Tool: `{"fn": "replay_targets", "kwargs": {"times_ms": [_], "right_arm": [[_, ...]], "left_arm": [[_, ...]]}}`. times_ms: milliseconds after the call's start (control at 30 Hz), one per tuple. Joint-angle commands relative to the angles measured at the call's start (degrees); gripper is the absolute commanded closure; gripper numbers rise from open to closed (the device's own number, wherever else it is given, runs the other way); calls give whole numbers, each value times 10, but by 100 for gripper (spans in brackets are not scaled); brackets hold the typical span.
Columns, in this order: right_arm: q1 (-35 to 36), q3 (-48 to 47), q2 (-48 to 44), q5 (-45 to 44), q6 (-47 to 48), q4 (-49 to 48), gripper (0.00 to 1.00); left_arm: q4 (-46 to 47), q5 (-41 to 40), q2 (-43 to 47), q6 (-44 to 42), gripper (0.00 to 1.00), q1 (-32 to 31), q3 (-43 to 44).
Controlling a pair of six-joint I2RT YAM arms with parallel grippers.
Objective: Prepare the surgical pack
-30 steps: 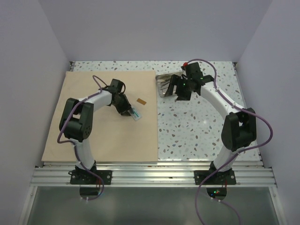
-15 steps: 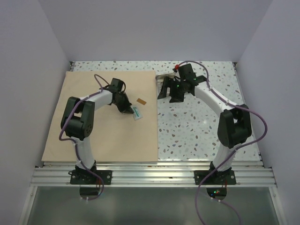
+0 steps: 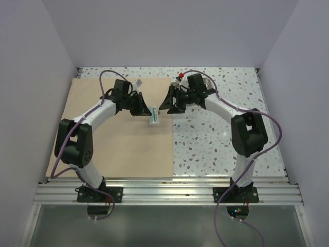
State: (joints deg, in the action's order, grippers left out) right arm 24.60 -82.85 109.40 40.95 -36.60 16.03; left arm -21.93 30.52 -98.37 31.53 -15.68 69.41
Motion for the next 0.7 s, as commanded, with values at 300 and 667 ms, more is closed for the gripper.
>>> {"fn": "replay_targets", "kwargs": {"times_ms": [300, 667], "right_arm": [[30, 17, 45, 68, -71, -127, 55], [1, -29, 61, -46, -96, -99, 99]], "left_arm": [[93, 143, 10, 1, 100, 5, -11], [54, 28, 21, -16, 44, 18, 22]]}}
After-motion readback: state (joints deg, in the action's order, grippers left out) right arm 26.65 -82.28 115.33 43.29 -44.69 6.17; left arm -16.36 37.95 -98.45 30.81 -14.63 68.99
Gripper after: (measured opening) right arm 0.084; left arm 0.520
